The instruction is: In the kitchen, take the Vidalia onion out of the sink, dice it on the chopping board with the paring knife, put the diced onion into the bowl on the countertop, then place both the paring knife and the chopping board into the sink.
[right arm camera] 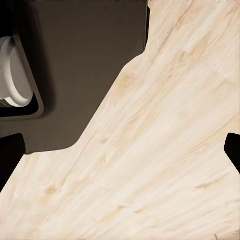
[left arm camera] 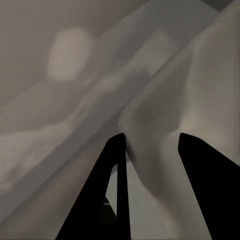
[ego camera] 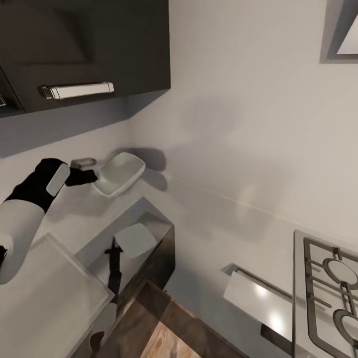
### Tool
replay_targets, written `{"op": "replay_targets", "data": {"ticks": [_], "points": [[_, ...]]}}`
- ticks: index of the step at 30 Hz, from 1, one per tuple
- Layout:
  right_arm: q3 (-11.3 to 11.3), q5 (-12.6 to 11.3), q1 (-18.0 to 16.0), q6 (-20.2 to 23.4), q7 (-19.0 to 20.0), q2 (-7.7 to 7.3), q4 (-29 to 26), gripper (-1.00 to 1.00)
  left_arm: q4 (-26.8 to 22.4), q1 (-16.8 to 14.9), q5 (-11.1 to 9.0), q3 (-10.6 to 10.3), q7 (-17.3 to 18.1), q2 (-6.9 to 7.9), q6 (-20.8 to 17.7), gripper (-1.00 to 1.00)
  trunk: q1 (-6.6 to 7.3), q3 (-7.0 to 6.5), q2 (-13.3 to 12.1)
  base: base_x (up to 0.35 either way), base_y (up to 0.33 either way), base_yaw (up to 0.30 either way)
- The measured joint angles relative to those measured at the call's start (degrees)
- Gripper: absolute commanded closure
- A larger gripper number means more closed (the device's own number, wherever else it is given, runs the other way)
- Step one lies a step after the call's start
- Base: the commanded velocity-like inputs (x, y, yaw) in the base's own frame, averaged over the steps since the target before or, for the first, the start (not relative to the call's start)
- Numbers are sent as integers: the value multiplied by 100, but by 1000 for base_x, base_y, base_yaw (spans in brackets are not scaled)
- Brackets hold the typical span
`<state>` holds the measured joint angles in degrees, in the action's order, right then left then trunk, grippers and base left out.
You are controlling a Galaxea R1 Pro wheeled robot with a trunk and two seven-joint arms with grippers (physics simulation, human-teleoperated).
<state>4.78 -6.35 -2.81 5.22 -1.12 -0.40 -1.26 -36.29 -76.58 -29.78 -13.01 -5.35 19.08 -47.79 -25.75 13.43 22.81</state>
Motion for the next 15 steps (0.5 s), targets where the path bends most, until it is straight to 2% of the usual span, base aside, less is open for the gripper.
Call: {"op": "replay_targets", "data": {"ticks": [9, 15], "points": [[2, 8, 0, -39, -4, 2, -1, -100, -118, 0, 157, -15, -1, 1, -169, 100, 0, 0, 0, -3, 0, 0], [0, 9, 0, -45, -14, 3, -2, -100, -110, 0, 194, -18, -2, 11, -173, 100, -3, 0, -1, -220, 0, 0]]}}
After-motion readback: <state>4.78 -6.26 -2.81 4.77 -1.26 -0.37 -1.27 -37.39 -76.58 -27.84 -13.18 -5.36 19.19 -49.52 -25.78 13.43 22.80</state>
